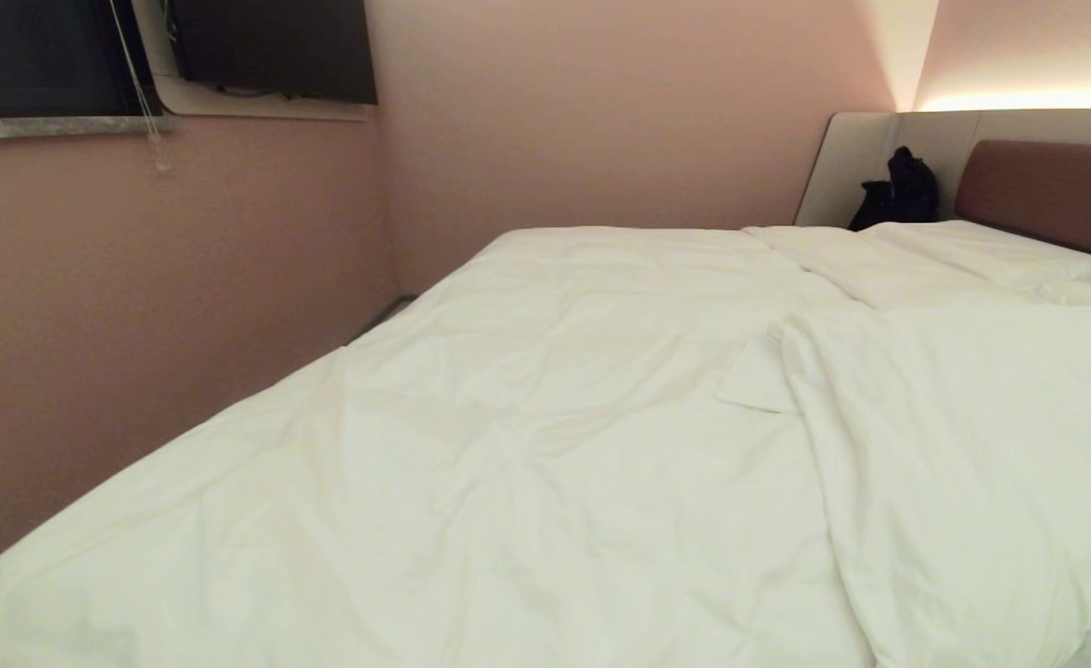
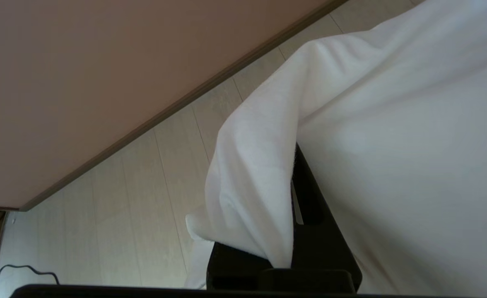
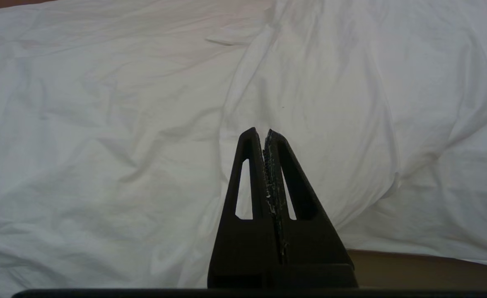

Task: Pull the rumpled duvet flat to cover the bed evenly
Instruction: Flatten the corners of the folded blanket

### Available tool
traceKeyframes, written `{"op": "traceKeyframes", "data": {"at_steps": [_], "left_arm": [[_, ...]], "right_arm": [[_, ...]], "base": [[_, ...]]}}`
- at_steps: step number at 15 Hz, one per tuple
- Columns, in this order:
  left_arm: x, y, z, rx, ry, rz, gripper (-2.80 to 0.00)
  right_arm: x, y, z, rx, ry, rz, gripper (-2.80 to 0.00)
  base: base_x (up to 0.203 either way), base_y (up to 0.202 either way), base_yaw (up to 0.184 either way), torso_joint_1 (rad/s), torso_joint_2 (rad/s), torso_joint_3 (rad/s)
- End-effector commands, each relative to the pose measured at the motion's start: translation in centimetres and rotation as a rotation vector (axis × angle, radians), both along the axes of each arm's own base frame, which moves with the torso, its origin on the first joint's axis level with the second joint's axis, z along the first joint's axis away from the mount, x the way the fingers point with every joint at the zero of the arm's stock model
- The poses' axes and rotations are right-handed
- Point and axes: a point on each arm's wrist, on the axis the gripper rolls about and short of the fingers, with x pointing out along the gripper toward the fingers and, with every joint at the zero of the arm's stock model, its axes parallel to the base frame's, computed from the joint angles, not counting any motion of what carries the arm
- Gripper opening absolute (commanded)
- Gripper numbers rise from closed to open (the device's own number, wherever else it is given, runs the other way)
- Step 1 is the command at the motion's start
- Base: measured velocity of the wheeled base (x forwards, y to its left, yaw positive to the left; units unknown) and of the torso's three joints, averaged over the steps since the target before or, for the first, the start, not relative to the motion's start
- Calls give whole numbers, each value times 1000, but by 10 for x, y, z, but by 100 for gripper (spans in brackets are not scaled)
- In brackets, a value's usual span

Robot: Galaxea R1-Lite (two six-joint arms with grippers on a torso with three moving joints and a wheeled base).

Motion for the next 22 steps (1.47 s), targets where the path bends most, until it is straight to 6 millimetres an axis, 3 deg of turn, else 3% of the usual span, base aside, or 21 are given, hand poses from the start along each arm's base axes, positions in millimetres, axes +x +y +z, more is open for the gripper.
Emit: {"op": "traceKeyframes", "data": {"at_steps": [1,3,4,9,18,22], "left_arm": [[5,4,-8,-6,15,2,-280],[6,5,-11,-1,10,2,-280],[8,6,-12,3,7,1,0],[14,6,-5,63,-71,-21,0],[-6,-10,-25,23,152,-99,0],[-3,-8,-21,35,115,-103,0]], "right_arm": [[0,0,0,-1,0,0,-280],[0,0,0,-1,0,2,-280],[0,0,0,-1,0,0,-280],[0,0,0,-1,0,0,-280],[0,0,0,-1,1,1,-280],[0,0,0,-1,1,1,-280]], "base": [[0,0,0,0,0,0],[0,0,0,0,0,0],[0,0,0,0,0,0],[0,0,0,0,0,0],[0,0,0,0,0,0],[0,0,0,0,0,0]]}}
